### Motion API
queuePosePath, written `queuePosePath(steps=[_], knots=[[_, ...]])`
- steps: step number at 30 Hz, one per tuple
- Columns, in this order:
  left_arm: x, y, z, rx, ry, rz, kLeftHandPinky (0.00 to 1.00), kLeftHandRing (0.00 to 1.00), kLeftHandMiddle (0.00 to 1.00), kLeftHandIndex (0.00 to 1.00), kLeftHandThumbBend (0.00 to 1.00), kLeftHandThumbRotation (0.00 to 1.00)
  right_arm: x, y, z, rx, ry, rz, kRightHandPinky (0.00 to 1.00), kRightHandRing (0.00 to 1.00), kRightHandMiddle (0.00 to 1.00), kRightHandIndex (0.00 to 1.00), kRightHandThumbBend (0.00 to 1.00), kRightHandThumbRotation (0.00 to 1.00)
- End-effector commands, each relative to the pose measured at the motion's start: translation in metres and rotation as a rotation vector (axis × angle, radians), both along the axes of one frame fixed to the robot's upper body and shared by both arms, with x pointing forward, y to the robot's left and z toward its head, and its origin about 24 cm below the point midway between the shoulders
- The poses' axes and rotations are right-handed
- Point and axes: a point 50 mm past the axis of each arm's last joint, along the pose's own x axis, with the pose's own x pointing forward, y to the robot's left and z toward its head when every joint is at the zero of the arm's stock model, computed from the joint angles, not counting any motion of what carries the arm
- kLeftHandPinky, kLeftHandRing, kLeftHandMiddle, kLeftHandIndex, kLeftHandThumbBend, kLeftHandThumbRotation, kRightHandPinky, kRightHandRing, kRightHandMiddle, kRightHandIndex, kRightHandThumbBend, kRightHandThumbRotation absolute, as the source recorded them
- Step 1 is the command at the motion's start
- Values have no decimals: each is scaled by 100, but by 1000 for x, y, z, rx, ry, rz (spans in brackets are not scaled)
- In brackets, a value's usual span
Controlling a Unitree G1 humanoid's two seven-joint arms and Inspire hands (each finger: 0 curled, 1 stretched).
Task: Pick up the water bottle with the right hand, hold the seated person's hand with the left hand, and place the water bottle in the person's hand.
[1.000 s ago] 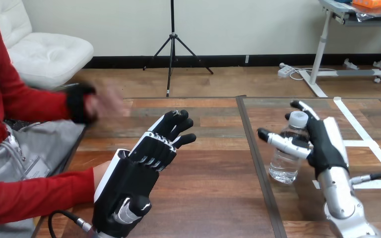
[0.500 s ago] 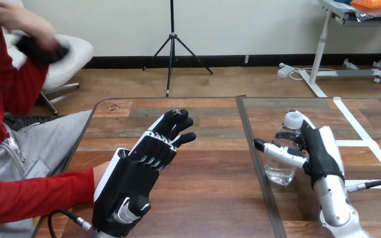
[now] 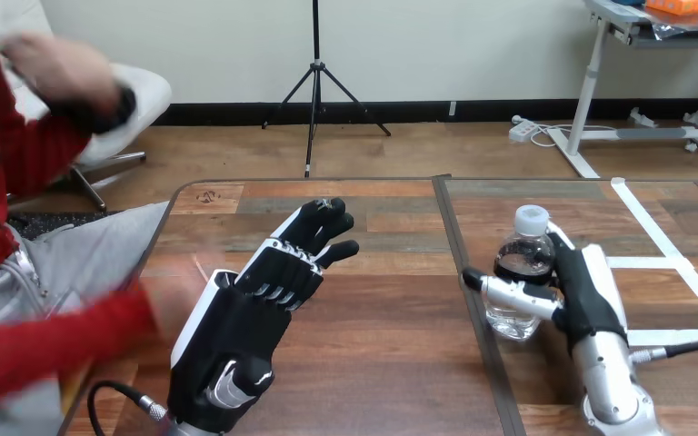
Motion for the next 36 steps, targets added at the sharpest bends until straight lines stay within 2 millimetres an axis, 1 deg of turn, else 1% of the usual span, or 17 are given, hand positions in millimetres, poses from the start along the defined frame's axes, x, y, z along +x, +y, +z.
queuePosePath(steps=[1,10,13,18,31,36], knots=[[13,-2,16,-16,-82,-3,88,94,94,92,95,72,6,8,4,26,-22,2,77,84,85,91,100,36],[12,-2,16,-15,-82,7,88,93,94,91,95,72,2,9,-2,67,-2,-7,79,85,85,92,99,32],[12,-1,16,-13,-82,8,87,94,94,91,94,73,1,9,-4,75,12,-10,81,86,86,92,99,32],[12,0,16,-8,-83,10,87,94,94,91,95,73,-1,10,-8,70,39,-19,80,86,86,92,99,33],[12,1,17,-10,-84,8,87,94,94,92,95,73,-4,12,-12,71,51,-26,73,84,86,92,99,32],[12,1,17,-11,-94,11,87,93,94,92,94,72,-7,12,-15,77,57,-33,69,82,85,92,99,31]])
